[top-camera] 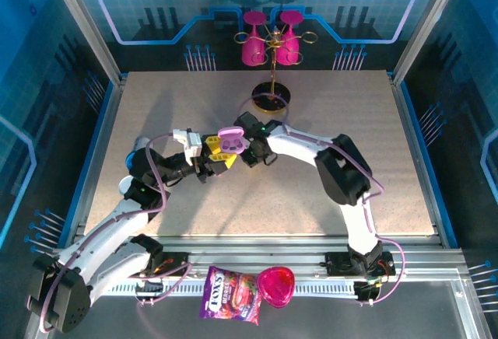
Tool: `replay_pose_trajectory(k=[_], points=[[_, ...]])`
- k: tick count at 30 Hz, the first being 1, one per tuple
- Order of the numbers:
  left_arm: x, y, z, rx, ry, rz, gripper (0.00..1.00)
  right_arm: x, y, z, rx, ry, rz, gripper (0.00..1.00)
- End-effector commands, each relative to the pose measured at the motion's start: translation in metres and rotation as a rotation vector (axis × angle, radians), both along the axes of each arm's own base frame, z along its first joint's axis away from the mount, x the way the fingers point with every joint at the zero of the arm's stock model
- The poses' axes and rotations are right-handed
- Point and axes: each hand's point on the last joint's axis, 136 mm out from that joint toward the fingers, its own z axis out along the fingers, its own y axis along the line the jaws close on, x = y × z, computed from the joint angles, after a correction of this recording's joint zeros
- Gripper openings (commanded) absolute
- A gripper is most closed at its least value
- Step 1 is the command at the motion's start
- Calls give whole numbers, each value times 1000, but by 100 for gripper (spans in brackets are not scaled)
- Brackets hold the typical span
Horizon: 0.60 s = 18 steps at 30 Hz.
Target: Insert the wireless bluetooth earbuds into the charging case
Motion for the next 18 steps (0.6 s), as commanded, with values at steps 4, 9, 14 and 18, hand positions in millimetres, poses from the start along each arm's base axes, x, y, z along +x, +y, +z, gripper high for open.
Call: replay_pose_trajectory(k=[4,9,14,18], points=[[-4,1,5,4,-42,-14,25,-42,-48,9,75,20,-109,19],[-2,-2,4,2,-35,-25,25,-76,-79,-4,59,68,-174,19],[-2,-3,2,0,-26,-35,25,-85,-92,-19,40,89,-211,21],[-2,-3,1,0,-24,-33,25,-85,-90,-24,39,108,-216,22]])
